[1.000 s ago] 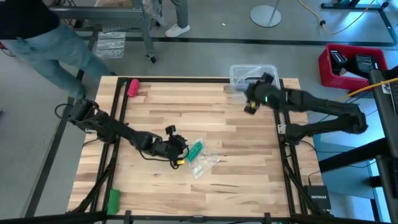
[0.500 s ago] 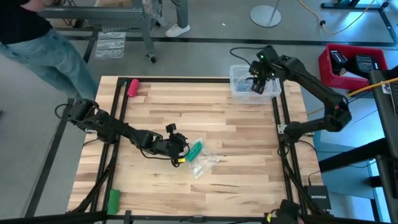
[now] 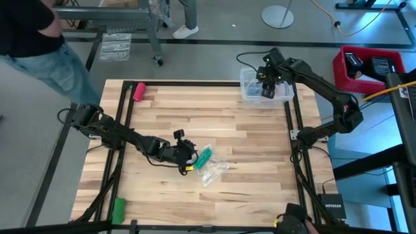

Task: Roll bandage
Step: Open the transparent container

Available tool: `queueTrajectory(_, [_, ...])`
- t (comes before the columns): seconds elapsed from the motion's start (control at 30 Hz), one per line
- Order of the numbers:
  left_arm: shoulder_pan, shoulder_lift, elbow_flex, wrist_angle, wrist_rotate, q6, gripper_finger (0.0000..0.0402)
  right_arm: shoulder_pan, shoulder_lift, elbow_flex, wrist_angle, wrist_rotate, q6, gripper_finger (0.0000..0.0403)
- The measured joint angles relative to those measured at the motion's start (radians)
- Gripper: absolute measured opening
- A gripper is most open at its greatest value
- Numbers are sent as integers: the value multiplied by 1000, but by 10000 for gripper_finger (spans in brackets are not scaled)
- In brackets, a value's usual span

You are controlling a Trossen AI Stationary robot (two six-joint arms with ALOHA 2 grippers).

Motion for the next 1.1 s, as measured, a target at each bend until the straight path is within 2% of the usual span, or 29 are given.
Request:
queueTrajectory(0.17, [-6, 0, 0, 0, 0, -3, 100, 0, 1, -45, 60, 26, -34, 200])
queueTrajectory(0.27, [-8, 0, 0, 0, 0, -2, 100, 0, 1, -50, 81, 49, -29, 178])
queueTrajectory(0.53, [-15, 0, 0, 0, 0, -11, 100, 2, -5, -50, 64, 87, -50, 29])
queueTrajectory(0.67, [-14, 1, 0, -1, 0, -11, 100, 2, -4, -50, 61, 80, -59, 27])
queueTrajectory(0.8, [-14, 1, 0, 0, 0, -11, 100, 2, -3, -50, 63, 90, -57, 43])
queueTrajectory(1.1, [-14, 1, 0, 0, 0, -11, 100, 1, 0, 29, 18, 96, -20, 28])
